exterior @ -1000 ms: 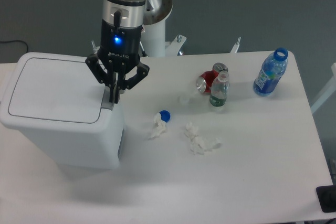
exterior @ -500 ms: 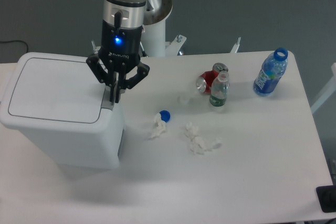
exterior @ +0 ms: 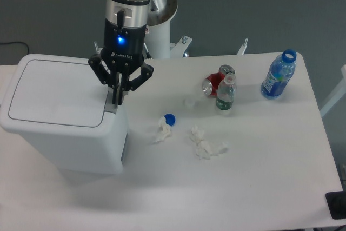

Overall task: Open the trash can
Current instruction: 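Hold the gripper fingers against the lid edge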

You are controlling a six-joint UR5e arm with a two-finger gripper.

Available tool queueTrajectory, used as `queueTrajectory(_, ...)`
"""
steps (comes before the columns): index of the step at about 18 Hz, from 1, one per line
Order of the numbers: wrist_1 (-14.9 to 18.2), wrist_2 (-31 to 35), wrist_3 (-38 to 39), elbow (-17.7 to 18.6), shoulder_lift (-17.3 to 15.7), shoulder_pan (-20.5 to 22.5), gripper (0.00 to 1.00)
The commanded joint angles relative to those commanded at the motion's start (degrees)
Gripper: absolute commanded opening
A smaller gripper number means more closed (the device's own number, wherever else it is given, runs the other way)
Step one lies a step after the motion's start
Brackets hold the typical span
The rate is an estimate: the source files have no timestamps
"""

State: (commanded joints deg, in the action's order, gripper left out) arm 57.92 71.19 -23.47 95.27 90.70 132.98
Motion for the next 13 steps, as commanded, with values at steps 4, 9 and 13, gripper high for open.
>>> queueTrajectory(4, 0.00, 0.00, 0.00, 0.18, 0.00, -0.09, 0.18)
queueTrajectory(9, 0.00, 0.00, 0.00, 0.18, -0.09, -0.26, 0.18)
queueTrajectory(13, 0.00, 0.00, 0.00, 0.44, 0.00, -0.18, 0.18)
